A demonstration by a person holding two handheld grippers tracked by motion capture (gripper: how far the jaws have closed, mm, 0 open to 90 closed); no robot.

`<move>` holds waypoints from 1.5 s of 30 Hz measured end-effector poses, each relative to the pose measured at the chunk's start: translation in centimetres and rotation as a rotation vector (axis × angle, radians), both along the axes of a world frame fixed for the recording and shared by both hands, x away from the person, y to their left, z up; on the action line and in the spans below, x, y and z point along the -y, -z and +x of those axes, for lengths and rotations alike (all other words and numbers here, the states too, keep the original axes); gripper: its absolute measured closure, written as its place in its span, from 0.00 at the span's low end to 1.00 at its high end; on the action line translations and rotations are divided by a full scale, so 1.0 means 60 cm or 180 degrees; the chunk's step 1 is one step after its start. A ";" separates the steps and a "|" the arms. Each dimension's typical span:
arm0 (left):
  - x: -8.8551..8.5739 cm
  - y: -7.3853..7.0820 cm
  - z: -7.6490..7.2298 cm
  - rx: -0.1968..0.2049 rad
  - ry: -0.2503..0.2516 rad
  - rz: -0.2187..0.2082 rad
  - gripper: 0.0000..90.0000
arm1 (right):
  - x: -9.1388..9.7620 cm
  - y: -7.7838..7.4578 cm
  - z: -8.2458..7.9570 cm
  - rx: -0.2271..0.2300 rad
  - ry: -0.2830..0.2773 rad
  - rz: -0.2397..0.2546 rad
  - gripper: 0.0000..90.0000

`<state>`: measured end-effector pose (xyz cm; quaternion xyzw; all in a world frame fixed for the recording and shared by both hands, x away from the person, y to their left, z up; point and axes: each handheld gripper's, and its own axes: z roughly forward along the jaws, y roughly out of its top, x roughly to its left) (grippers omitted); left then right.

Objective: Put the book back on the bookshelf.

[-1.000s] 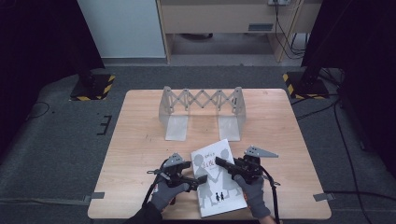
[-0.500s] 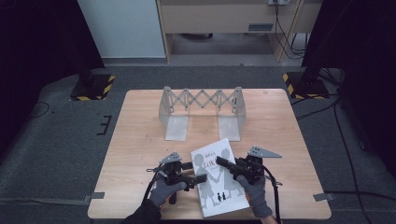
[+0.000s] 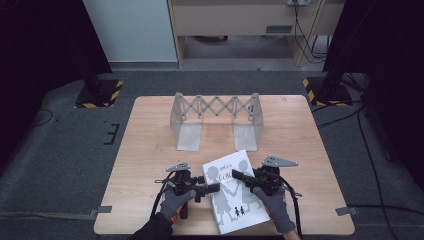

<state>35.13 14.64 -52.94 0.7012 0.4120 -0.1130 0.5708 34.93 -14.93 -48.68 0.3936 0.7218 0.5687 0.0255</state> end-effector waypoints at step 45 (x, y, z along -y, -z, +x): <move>0.012 -0.028 0.013 0.0037 -0.0193 -0.0071 0.34 | 0.027 0.007 0.002 0.0116 0.0241 -0.0061 0.57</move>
